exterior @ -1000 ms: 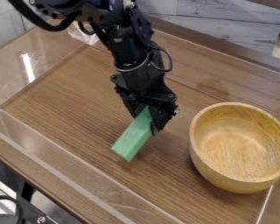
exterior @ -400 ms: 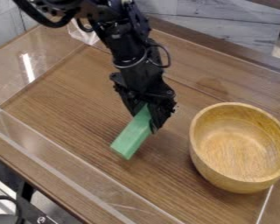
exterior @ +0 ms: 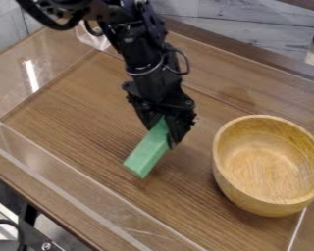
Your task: Remove the green block from inside the brown bowl and put it on the table
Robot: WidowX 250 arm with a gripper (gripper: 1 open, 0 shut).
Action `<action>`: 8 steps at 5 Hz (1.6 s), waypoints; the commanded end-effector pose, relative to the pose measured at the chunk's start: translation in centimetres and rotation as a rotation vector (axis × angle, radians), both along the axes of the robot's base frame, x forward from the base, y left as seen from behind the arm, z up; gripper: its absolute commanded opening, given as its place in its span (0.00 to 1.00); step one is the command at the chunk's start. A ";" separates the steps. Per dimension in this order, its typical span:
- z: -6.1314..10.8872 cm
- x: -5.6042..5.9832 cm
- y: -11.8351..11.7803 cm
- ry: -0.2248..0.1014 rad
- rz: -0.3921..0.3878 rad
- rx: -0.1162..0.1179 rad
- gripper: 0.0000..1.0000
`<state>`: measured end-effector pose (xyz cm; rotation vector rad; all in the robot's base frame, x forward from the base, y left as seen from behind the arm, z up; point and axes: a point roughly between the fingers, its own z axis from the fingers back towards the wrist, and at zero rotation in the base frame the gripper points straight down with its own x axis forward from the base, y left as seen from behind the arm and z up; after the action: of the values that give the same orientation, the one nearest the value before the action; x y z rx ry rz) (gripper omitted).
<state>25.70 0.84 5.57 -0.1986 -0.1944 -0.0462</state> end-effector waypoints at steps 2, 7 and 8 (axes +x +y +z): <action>1.0 0.9 0.6 -0.039 0.012 -0.005 0.00; 1.0 0.8 0.9 -0.013 0.016 -0.029 0.00; 1.0 0.7 0.9 -0.008 0.016 -0.033 0.00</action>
<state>25.28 1.12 5.21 -0.2426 -0.1449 -0.0354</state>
